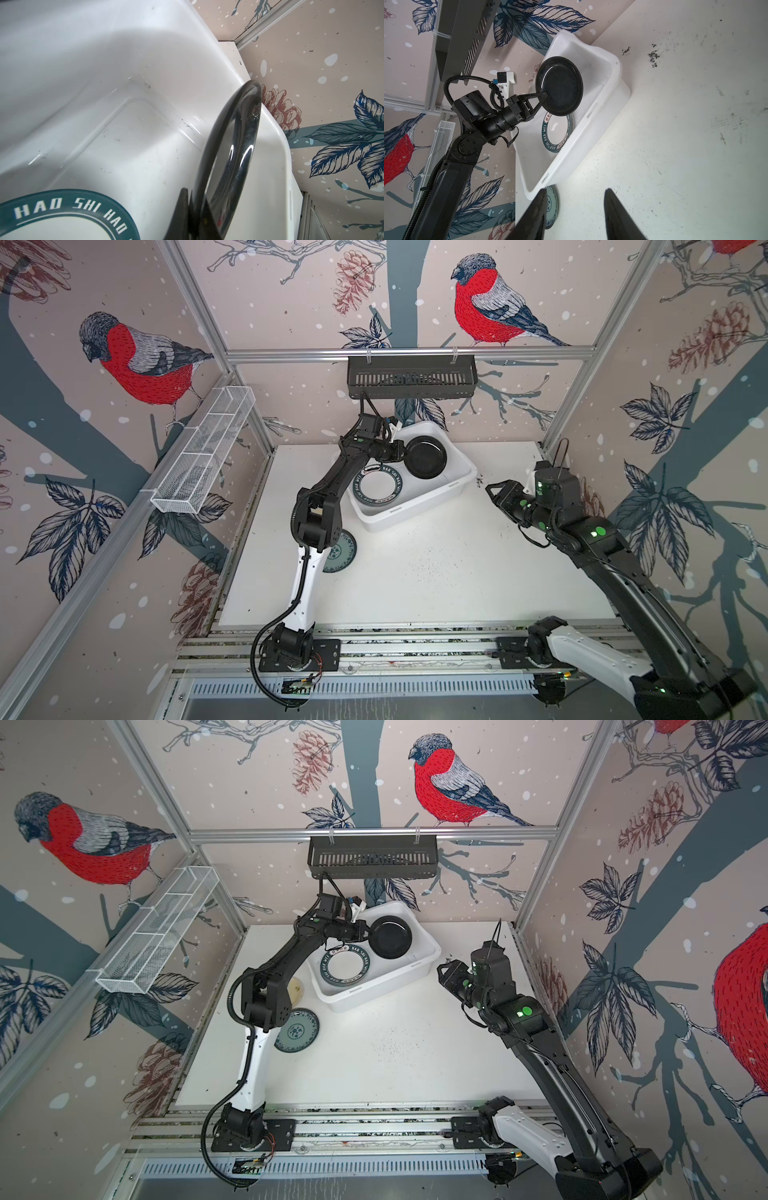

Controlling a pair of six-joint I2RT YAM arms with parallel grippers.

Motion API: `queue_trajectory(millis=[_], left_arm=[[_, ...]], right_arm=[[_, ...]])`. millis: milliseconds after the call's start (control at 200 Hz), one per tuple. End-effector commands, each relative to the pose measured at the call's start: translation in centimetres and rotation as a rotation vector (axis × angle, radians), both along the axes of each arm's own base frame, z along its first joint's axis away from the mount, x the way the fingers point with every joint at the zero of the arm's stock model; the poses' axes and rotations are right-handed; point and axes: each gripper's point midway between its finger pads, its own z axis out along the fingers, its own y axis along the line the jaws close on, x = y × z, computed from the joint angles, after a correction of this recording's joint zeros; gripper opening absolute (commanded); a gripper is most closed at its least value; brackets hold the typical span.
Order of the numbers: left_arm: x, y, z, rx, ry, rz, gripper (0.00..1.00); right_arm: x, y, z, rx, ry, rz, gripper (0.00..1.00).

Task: Place the plates into the plastic bin on the countertop
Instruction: 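Lower the black plate into the bin with the left gripper while the right arm withdraws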

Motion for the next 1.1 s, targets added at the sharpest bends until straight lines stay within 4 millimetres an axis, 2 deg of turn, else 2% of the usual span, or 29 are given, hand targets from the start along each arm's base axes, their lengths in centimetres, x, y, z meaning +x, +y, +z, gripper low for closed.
queue_trajectory(millis=[0,395,1096], left_arm=[[0.4,-0.6,-0.4,-0.008,-0.012,0.005,0.0],[0.5,-1.3,-3.9,0.021,0.035,0.004,0.0],[-0.6,-2.6,-7.2,0.051,0.08,-0.021,0.0]], right_arm=[[0.1,-0.2,-0.1,0.0,0.002,-0.027,0.46],[0.6,0.9,-1.1,-0.005,0.028,-0.004,0.46],[0.6,1.2,-2.5,-0.001,0.049,0.005,0.46]])
